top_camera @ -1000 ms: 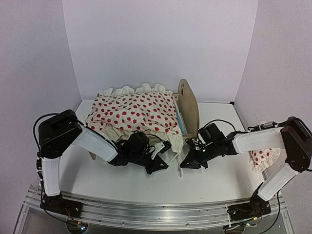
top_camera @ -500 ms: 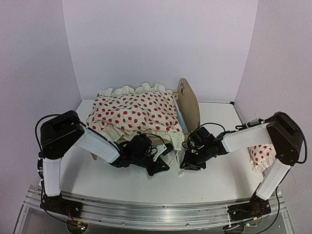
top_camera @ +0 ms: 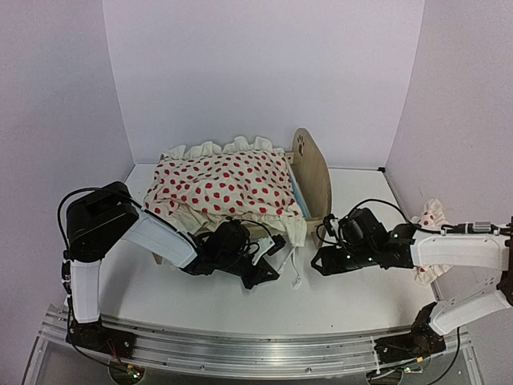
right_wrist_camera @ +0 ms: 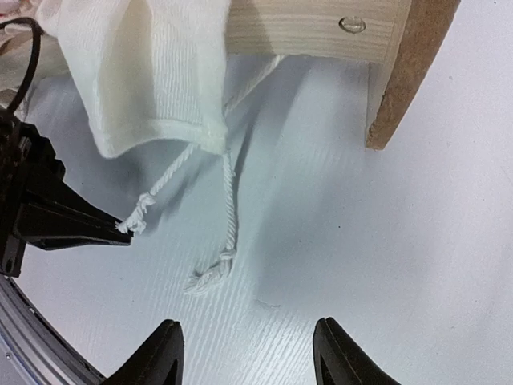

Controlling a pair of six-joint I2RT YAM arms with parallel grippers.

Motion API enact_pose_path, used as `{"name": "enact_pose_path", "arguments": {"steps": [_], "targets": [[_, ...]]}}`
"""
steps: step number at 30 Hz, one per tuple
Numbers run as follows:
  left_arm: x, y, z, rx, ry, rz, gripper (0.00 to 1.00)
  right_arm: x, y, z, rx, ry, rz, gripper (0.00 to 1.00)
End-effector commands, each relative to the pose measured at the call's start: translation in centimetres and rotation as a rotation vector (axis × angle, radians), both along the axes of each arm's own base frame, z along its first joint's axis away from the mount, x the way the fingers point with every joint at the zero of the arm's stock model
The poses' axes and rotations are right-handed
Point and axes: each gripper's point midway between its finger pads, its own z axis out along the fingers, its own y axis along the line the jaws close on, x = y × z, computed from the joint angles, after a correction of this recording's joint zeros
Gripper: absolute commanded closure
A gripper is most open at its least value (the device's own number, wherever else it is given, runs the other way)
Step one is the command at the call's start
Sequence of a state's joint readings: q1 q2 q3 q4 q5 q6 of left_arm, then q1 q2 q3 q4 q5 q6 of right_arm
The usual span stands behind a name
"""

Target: Set up the pet bed

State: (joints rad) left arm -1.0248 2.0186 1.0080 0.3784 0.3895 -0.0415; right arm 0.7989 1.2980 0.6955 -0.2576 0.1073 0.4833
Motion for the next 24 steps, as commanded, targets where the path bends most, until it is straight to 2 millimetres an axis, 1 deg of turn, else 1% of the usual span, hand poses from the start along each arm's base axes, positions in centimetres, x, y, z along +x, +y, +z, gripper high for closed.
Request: {"name": "enact_pose_path", "arguments": {"steps": [1,2,3,4,6,7,9,11,15,19,22,24], "targets": [[0.7,-0.9,1.2,-0.028,-0.038,0.001,1.00,2.1,-1.9,0.0,-0.037,-0.129,-0.190,0.43],[0.8,-0.8,1.1,-0.026,-0.042,0.003,1.00,2.2,-2.3,-0.2,-0.036,-0.116,-0.270,0.41],[0.8,-0.8,1.1,-0.023,-0.043,0.003,1.00,2.1,-2.0,-0.4,-0.046,-0.117,-0.298,0.38],[0.8,-0.8,1.0,-0.021,-0.042,0.003,1.00,1.8,-1.4,-0.5,-0.058,-0.125,-0.307,0.35],[0.8,-0.8,1.0,-0.019,-0.040,0.004,1.00,1.3,0.5,-0.7,-0.065,-0.128,-0.283,0.34],[0.8,-0.8,0.9,-0.019,-0.039,0.004,1.00,1.2,1.1,-1.4,-0.070,-0.104,-0.276,0.34],[0.9,-0.8,0.8,-0.017,-0.036,0.006,1.00,0.5,2.5,-2.6,-0.058,-0.046,-0.233,0.37],[0.9,-0.7,0.7,-0.016,-0.034,0.007,1.00,0.0,3.6,-3.1,-0.049,-0.027,-0.177,0.42],[0.9,-0.6,0.6,-0.014,-0.031,0.010,1.00,-0.5,4.2,-4.3,-0.058,0.003,-0.147,0.45],[1.0,-0.6,0.8,-0.020,-0.033,0.014,1.00,-0.9,5.7,-5.4,-0.049,0.057,-0.105,0.52],[1.0,-0.6,0.8,-0.020,-0.036,0.015,1.00,-1.1,5.7,-7.0,-0.076,0.093,-0.111,0.54],[1.1,-0.6,0.8,-0.019,-0.038,0.017,1.00,-1.1,5.4,-7.7,-0.095,0.099,-0.124,0.57]]}}
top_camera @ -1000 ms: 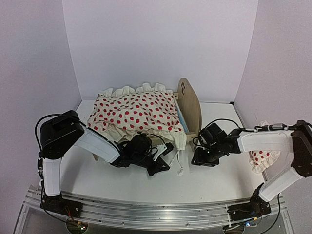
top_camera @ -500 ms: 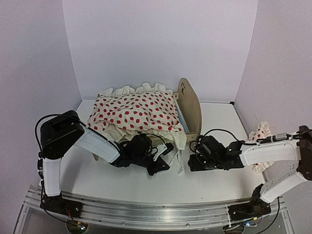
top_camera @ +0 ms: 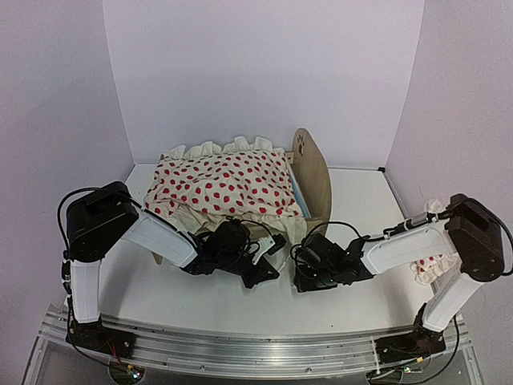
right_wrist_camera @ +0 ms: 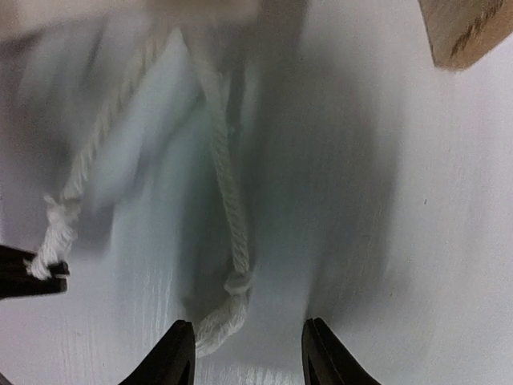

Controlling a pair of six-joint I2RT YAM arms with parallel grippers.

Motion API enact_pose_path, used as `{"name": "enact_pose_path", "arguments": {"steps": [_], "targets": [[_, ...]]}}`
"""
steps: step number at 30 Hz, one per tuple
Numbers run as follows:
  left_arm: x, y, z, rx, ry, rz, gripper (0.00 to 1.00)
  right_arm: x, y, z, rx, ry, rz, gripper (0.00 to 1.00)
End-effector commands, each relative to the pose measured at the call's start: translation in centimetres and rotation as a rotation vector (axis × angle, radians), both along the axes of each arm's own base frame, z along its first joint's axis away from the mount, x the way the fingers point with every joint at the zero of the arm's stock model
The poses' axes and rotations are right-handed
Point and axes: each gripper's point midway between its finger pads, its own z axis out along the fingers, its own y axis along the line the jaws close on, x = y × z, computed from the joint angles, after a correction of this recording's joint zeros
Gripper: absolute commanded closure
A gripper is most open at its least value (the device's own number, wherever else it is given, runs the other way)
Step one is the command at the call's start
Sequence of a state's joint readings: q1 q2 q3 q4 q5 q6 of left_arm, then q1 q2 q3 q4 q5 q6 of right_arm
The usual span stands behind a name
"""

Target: Set up the pet bed

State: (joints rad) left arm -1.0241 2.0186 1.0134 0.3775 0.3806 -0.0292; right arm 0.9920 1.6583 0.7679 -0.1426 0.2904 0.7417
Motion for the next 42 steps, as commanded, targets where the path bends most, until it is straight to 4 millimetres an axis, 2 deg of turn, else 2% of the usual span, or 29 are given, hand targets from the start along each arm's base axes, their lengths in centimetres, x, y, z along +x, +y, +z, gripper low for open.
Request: {"name": "enact_pose_path", "arguments": {"steps": [1,3,5,8,12,14,18,23,25,27,28,30,31,33,36,41,42], "targets": [[0.8,-0.4,0.6,-0.017,-0.020,0.016,1.00,0.1,1.1,-0.6,0.022,0.027,-0.016,0.60],[0.8,-0.4,0.7,-0.017,-0.019,0.018,1.00,-0.1,0.3,-1.1,0.005,0.030,-0.048,0.72],[0.9,-0.4,0.8,-0.022,-0.021,0.018,1.00,-0.3,-0.9,-1.6,-0.014,0.034,-0.087,0.89],[0.6,-0.6,1.3,-0.039,-0.031,-0.007,1.00,-0.2,-1.7,-0.4,-0.004,0.003,-0.100,1.00],[-0.5,-1.4,1.9,-0.064,-0.035,-0.058,1.00,1.7,-1.7,3.7,0.080,-0.043,-0.062,1.00],[-0.6,-1.7,1.8,-0.065,-0.039,-0.062,1.00,1.9,-2.4,4.8,0.142,-0.016,-0.062,1.00],[-0.9,-2.5,1.5,-0.063,-0.042,-0.070,1.00,1.5,-3.9,5.3,0.217,0.033,-0.058,1.00],[-2.1,-3.8,0.9,-0.049,-0.032,-0.126,1.00,1.5,-3.4,7.1,0.302,0.043,0.013,1.00],[-2.6,-3.8,-0.2,-0.026,0.016,-0.129,1.00,1.6,-2.6,8.2,0.336,0.040,0.057,1.00],[-2.7,-3.5,-2.1,0.011,0.082,-0.093,1.00,1.2,-1.7,8.8,0.367,0.059,0.098,1.00],[-2.3,-3.5,-2.9,0.030,0.093,-0.062,1.00,1.2,-1.6,8.7,0.370,0.067,0.100,1.00],[-1.4,-3.9,-3.3,0.031,0.071,-0.029,1.00,1.0,-1.7,8.4,0.370,0.078,0.094,1.00],[-1.1,-4.2,-3.1,0.021,0.053,-0.024,0.99,1.0,-1.7,8.3,0.370,0.079,0.090,1.00],[-0.7,-4.9,-2.2,-0.001,0.020,-0.036,0.87,1.1,-1.8,8.3,0.364,0.074,0.087,1.00],[-1.0,-5.1,-1.3,-0.013,-0.003,-0.071,0.78,1.3,-1.9,8.3,0.356,0.066,0.089,1.00],[-2.3,-3.3,-1.1,0.003,0.011,-0.097,0.64,1.6,-1.4,8.3,0.355,0.069,0.110,1.00],[-2.0,-3.1,-0.7,-0.001,0.007,-0.072,0.64,1.8,-1.4,8.4,0.355,0.066,0.110,1.00]]}}
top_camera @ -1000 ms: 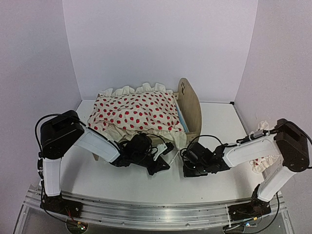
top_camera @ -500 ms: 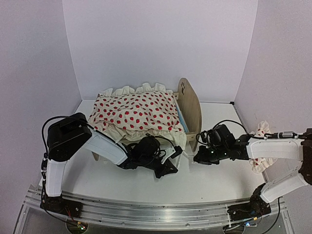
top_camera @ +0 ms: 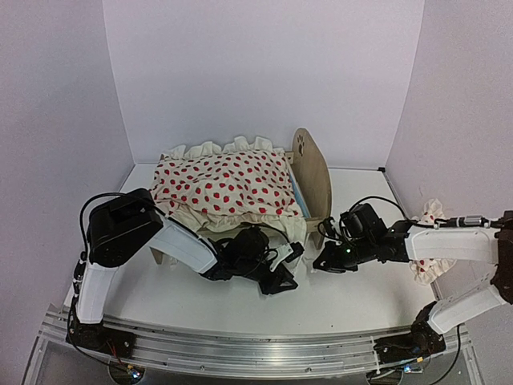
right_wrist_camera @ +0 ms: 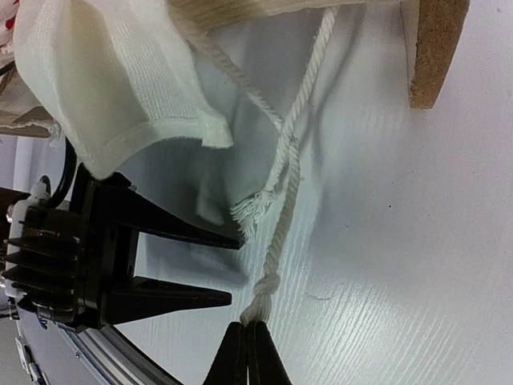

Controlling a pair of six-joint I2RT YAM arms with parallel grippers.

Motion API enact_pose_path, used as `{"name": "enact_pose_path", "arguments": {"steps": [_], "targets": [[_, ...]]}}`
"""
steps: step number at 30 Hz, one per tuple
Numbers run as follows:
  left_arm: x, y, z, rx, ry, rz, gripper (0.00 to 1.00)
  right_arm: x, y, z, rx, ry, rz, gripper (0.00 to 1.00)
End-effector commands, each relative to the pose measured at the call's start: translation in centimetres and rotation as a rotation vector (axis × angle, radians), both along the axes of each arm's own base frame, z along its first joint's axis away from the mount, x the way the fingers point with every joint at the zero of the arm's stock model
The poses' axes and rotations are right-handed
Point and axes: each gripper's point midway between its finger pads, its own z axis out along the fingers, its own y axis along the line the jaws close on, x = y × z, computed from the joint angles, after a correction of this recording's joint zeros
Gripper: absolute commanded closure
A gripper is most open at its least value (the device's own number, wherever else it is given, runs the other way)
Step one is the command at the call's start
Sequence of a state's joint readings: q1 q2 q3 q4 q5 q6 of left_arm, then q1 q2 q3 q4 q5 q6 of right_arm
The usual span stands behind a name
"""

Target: Set up the pet bed

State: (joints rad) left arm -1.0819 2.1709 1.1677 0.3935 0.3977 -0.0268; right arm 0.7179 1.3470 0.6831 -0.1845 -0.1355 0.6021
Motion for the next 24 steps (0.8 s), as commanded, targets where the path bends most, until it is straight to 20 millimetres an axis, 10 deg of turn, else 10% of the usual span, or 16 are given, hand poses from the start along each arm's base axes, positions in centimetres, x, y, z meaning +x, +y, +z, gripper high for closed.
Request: {"name": "enact_pose_path", "arguments": {"steps": [1,7,14,24], "targets": [[-0.2,1.5,1.3,0.012,0.003,0.036,0.63,1.1,1.1,1.8,0.034,-0.038,0.028,1.00],[3.1,0.6,6.9,-0.113,0.032,0.258,0.64,1.0,0.8,1.4,0.031,-0.020,0.007,1.00],[7.4,0.3,2.9,-0.100,0.155,0.526,0.67,1.0,0.4,1.8,0.035,-0.038,0.001,1.00],[11.8,-1.3,6.6,-0.305,0.107,0.638,0.65,0.8,-0.5,1.3,0.024,-0.035,-0.024,1.00]]}}
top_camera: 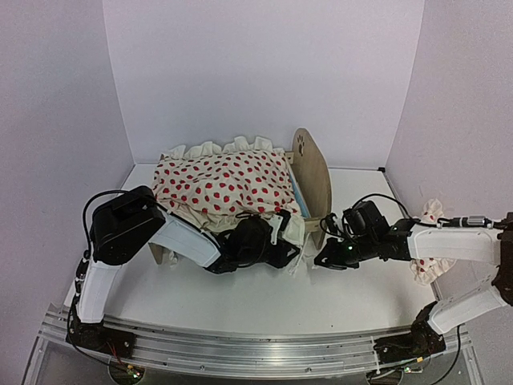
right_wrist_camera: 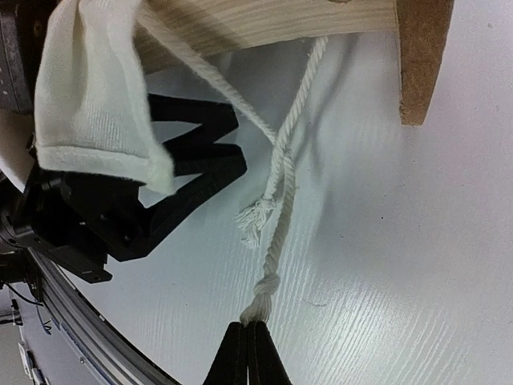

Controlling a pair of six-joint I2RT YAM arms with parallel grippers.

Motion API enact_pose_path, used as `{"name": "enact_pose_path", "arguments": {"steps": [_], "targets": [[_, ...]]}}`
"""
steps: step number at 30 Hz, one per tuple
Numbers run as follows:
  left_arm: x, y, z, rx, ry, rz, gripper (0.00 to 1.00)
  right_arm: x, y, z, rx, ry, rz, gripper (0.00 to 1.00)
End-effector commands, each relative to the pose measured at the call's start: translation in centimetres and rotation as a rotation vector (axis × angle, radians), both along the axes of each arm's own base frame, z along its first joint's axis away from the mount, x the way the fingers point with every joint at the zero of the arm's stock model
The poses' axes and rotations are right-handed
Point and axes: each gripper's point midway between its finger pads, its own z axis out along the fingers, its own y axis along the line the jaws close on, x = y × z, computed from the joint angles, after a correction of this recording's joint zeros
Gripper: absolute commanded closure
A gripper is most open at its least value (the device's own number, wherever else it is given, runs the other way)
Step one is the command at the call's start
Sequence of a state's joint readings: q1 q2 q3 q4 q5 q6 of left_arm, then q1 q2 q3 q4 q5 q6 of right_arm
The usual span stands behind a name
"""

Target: Set up the pet bed

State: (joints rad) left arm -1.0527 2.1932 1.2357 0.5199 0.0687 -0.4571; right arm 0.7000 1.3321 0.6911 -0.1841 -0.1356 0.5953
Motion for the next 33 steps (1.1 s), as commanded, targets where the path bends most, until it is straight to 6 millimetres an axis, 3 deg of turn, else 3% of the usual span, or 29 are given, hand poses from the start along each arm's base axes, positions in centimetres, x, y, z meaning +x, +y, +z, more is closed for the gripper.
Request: {"name": "enact_pose_path", "arguments": {"steps": [1,6,10,15,21,23,28,33], "targets": [[3.8,-0.9,3.3,-0.133,-0.067,0.148,0.65,0.1,-0.3,0.5,0.012,-0.013,-0.011,1.00],[3.4,-1.7,3.9,-0.190,-0.080,0.110,0.67,0.1,-0.3,0.2,0.009,-0.004,-0.012,1.00],[4.5,-1.8,3.2,-0.175,-0.064,0.155,0.79,0.4,-0.2,0.3,0.011,-0.005,-0.015,1.00],[4.0,-2.2,4.0,-0.209,-0.087,0.104,1.00,0.9,-0.2,1.1,0.023,-0.022,-0.029,1.00],[1.9,-1.7,4.9,-0.214,-0.077,0.012,1.00,4.2,0.9,4.2,0.049,-0.125,-0.032,1.00],[1.0,-1.5,5.4,-0.223,-0.074,-0.022,1.00,5.5,1.4,4.4,0.043,-0.148,-0.023,1.00],[0.3,-0.8,5.5,-0.211,-0.071,-0.042,1.00,8.1,2.7,3.3,0.035,-0.157,-0.019,1.00],[0.4,-0.5,6.4,-0.235,-0.114,-0.046,1.00,8.9,2.7,1.7,-0.006,-0.142,-0.034,1.00]]}}
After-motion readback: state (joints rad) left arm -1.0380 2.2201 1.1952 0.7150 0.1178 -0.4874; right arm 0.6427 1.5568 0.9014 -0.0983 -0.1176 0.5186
